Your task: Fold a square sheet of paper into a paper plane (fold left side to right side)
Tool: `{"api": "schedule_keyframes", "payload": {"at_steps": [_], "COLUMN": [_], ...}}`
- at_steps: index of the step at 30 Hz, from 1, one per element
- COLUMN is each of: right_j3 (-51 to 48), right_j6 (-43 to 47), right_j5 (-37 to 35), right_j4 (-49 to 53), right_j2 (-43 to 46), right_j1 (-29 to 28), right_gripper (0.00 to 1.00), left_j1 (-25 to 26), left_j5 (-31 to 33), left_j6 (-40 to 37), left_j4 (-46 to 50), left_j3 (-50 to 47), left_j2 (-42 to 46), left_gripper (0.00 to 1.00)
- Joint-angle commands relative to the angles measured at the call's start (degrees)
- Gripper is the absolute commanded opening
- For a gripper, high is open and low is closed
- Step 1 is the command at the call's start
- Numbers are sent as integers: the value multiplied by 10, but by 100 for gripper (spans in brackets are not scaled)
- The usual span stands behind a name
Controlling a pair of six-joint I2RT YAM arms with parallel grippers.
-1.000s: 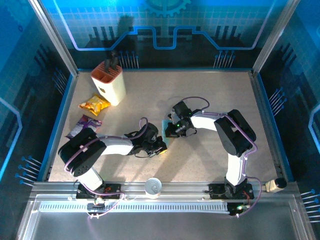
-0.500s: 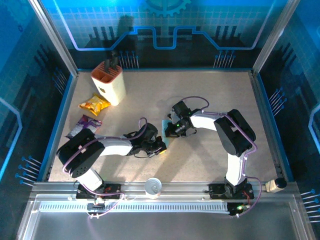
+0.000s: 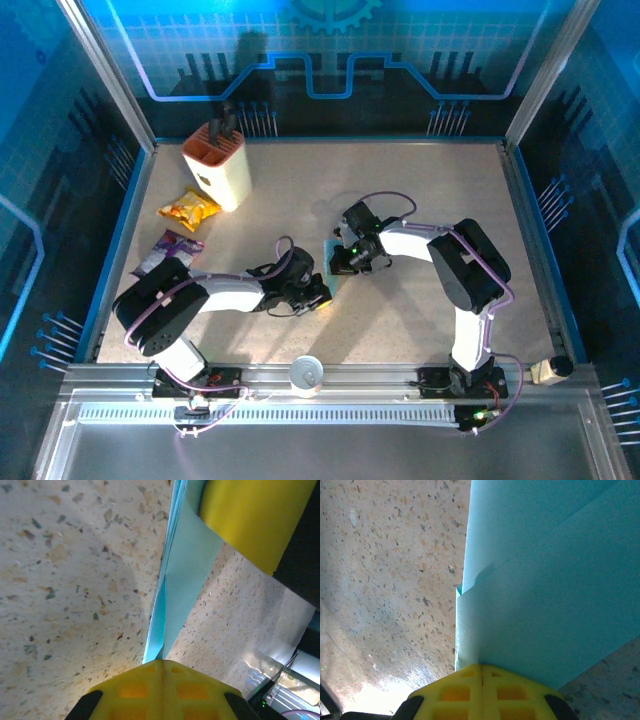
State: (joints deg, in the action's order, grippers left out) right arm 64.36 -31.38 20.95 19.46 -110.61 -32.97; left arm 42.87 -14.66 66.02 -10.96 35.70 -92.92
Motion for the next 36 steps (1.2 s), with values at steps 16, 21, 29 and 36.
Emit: {"api": "schedule_keyframes", "payload": {"at_steps": [16,21,29,36], "right_j3": [-18,-18,-19,-20], "right_j6": [12,12,12,13], "right_j5": [-86,-85,-89,-89], "right_j4": [74,74,75,74], "right_j2": [-48,-49,-51,-51], "right_j1": [-9,-9,-8,-9], "right_gripper": [0,0,0,0], "left_j1": [5,12,27,28], "left_j5": [-14,-13,0,11], "left_j6": [-8,-7,3,14], "left_j4": [7,11,19,16], "left_j3": [-18,-21,-32,-51], "left_j2": [-3,-4,3,35], "left_gripper": [0,0,0,0]}}
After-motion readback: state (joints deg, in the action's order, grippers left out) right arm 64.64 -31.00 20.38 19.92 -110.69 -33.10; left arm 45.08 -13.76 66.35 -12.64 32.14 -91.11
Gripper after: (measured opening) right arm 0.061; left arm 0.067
